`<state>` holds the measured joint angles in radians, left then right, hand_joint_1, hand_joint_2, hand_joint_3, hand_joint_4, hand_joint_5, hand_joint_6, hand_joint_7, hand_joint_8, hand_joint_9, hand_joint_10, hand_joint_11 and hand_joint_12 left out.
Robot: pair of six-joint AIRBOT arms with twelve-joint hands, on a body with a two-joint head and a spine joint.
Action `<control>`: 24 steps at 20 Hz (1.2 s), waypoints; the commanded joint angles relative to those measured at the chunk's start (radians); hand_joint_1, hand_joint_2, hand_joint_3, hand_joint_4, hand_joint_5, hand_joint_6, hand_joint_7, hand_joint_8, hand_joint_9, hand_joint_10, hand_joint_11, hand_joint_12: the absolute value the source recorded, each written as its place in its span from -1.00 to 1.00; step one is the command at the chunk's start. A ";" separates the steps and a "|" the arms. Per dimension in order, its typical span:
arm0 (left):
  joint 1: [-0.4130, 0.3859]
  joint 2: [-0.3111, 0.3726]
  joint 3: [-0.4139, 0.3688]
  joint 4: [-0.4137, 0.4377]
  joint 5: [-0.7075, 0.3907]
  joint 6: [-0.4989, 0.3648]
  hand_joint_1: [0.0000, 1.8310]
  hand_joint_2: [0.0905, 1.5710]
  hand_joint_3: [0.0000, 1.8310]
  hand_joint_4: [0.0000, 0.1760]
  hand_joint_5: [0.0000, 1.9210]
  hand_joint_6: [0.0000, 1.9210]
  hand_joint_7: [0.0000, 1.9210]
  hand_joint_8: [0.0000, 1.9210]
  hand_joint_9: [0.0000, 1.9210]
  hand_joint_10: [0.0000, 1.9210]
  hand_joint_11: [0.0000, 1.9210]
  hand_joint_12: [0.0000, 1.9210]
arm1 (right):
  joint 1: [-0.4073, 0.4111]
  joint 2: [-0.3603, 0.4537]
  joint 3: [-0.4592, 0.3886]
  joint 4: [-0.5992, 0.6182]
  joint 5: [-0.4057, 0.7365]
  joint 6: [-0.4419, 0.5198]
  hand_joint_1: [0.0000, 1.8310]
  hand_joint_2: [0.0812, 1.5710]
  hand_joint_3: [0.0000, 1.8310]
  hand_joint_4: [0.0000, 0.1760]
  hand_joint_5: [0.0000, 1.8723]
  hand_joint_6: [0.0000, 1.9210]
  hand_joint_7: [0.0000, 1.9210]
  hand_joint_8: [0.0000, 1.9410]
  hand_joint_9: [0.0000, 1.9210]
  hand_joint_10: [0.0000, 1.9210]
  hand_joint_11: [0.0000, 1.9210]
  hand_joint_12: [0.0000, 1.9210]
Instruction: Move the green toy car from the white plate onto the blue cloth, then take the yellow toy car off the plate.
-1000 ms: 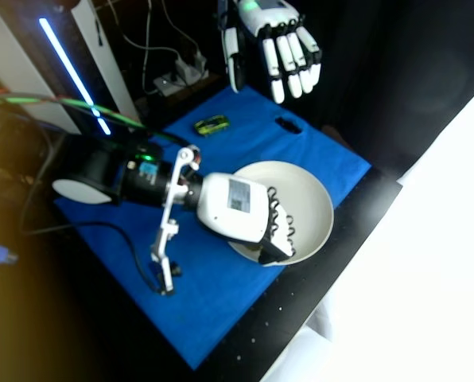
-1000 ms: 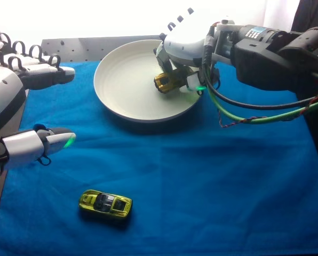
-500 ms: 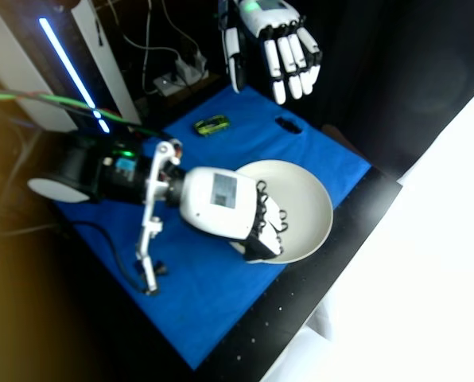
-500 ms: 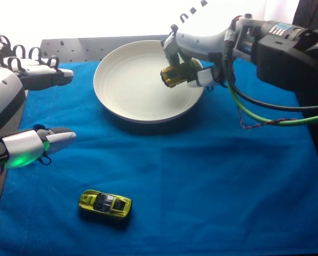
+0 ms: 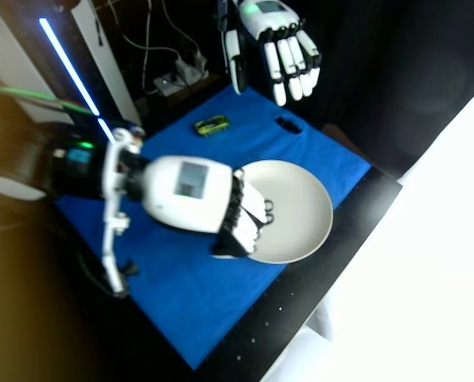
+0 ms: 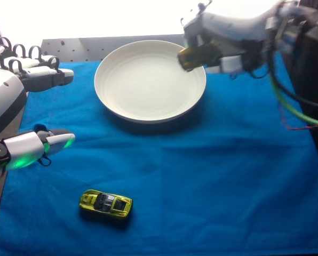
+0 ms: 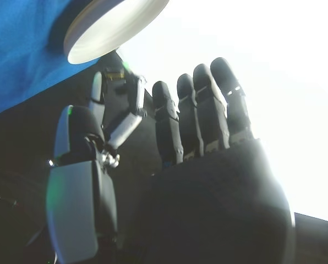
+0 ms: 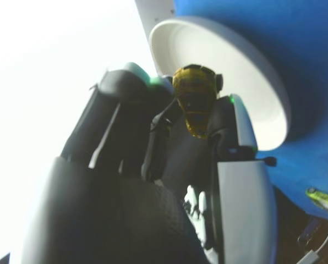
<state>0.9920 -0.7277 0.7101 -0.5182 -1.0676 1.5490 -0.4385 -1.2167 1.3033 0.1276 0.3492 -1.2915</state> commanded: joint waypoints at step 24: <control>0.022 -0.003 -0.003 0.017 -0.132 0.002 -0.27 0.40 -1.00 -0.77 -0.53 -1.00 -0.61 -1.00 -0.62 -0.99 -1.00 0.16 | -0.359 0.302 -0.384 -0.052 0.526 0.053 0.37 0.44 -1.00 -1.00 -0.01 -0.17 -0.05 0.46 0.17 0.62 0.13 0.93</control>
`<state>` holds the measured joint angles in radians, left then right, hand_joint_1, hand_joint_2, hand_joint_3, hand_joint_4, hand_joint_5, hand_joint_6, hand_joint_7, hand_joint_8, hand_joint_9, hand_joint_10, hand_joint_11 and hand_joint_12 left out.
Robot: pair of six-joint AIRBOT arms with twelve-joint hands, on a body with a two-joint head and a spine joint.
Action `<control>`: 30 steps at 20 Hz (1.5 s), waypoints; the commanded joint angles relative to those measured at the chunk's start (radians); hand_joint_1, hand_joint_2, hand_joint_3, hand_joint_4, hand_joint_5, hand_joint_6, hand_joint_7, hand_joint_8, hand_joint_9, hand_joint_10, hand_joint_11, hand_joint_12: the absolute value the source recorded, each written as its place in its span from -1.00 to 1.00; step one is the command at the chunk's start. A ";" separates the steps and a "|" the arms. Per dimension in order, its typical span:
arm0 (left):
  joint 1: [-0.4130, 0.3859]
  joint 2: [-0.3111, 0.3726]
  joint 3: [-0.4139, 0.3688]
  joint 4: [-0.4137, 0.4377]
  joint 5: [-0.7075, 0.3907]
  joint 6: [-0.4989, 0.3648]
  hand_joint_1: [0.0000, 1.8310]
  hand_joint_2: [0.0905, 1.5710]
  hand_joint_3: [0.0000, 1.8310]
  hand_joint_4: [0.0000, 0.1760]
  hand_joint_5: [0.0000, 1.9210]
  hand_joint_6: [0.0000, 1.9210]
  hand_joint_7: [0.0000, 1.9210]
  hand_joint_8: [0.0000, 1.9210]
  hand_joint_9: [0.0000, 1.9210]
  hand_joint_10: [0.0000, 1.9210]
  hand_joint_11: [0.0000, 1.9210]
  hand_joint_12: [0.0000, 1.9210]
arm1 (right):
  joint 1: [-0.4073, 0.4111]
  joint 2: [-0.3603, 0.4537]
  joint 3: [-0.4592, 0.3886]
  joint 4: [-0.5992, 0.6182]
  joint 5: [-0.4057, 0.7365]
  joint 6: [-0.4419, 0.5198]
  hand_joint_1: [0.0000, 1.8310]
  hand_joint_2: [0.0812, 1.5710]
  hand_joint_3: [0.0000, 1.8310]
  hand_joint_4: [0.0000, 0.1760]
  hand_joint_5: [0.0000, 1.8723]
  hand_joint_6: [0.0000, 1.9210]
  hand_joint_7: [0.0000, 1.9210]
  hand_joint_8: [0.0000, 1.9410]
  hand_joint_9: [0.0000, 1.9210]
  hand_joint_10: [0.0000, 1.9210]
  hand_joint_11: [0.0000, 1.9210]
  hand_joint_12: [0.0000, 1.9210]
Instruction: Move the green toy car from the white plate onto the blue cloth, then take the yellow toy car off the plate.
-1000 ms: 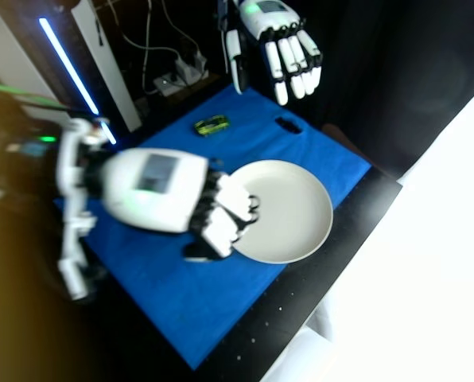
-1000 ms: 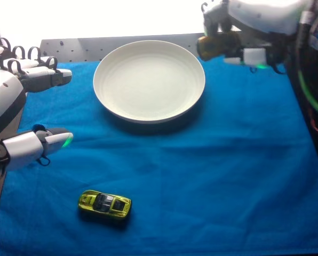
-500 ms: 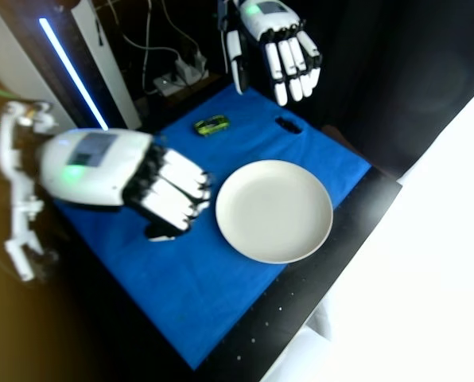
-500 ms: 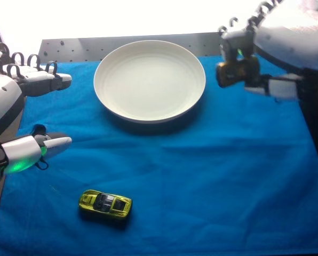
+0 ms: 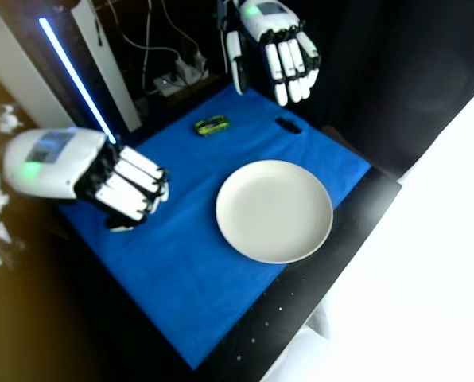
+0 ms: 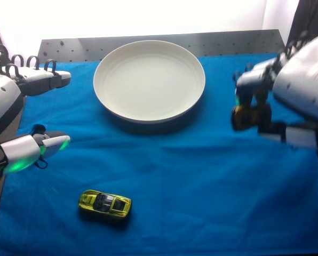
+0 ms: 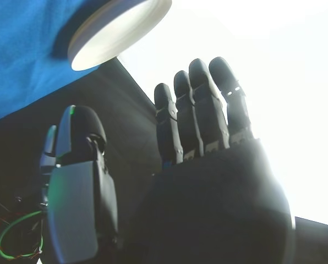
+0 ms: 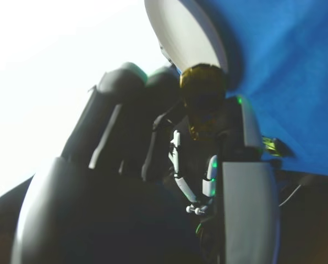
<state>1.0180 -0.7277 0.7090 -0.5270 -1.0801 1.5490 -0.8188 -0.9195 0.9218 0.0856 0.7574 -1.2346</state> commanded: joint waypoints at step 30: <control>0.011 0.010 0.022 0.090 -0.376 -0.151 -0.30 0.39 -1.00 -1.00 -0.35 -1.00 -0.28 -1.00 -0.22 -1.00 -0.59 -0.09 | -0.163 0.101 -0.070 0.224 0.730 0.079 0.09 0.63 -0.98 -1.00 -0.87 0.20 -0.46 0.09 -0.39 0.29 -0.49 0.75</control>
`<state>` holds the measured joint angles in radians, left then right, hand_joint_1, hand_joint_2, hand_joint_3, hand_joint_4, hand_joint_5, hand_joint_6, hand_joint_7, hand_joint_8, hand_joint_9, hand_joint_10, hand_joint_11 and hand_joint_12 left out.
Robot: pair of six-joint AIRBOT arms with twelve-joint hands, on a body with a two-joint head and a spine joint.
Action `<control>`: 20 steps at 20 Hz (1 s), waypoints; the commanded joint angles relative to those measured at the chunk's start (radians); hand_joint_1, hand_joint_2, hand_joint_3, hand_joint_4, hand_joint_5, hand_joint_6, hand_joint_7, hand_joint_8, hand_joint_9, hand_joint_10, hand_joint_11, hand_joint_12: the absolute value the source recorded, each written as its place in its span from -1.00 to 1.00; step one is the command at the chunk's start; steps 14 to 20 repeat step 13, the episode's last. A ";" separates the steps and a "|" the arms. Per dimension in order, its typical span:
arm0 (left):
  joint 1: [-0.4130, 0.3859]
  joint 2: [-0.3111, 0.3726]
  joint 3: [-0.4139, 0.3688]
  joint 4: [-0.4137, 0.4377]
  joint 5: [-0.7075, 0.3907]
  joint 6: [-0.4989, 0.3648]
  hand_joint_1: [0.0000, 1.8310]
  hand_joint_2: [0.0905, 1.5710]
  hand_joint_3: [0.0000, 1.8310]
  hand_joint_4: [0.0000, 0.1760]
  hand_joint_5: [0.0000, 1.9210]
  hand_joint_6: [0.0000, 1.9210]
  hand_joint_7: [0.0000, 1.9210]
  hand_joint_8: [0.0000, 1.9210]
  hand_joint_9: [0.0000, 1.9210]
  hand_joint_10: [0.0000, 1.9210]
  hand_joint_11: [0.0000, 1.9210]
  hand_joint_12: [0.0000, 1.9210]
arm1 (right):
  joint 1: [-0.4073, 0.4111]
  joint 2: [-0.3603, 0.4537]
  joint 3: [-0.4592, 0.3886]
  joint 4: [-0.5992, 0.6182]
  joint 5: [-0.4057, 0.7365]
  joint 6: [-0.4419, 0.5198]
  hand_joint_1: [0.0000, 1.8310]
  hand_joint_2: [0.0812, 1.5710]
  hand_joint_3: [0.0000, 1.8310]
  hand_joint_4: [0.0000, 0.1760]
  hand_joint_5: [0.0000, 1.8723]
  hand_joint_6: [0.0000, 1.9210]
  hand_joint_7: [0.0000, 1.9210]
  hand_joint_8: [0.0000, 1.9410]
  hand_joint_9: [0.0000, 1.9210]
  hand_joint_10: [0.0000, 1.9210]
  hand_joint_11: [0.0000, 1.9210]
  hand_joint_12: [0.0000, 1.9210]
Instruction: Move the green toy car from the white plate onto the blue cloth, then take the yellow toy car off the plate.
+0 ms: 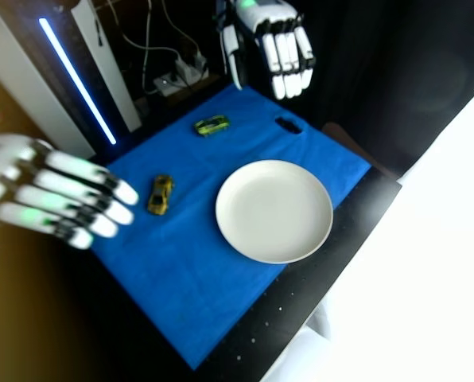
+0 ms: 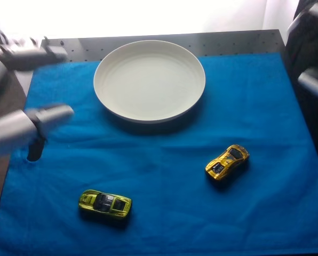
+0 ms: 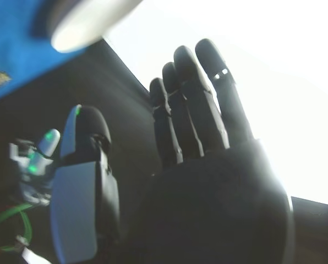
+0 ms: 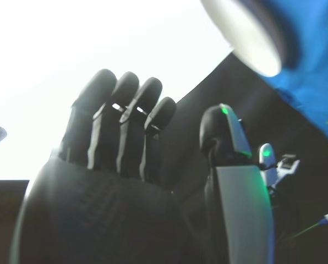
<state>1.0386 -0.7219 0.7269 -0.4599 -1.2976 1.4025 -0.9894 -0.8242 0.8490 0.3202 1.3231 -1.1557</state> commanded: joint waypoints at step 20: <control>-0.057 0.029 0.024 0.115 -0.434 0.020 -0.46 0.41 -1.00 -0.13 -0.72 -1.00 -0.67 -1.00 -0.58 -1.00 -0.92 -0.15 | 0.008 0.090 -0.029 0.021 0.439 -0.015 -0.63 0.67 -0.98 -0.62 -1.00 -0.08 -0.97 0.19 -0.88 0.56 -0.99 0.95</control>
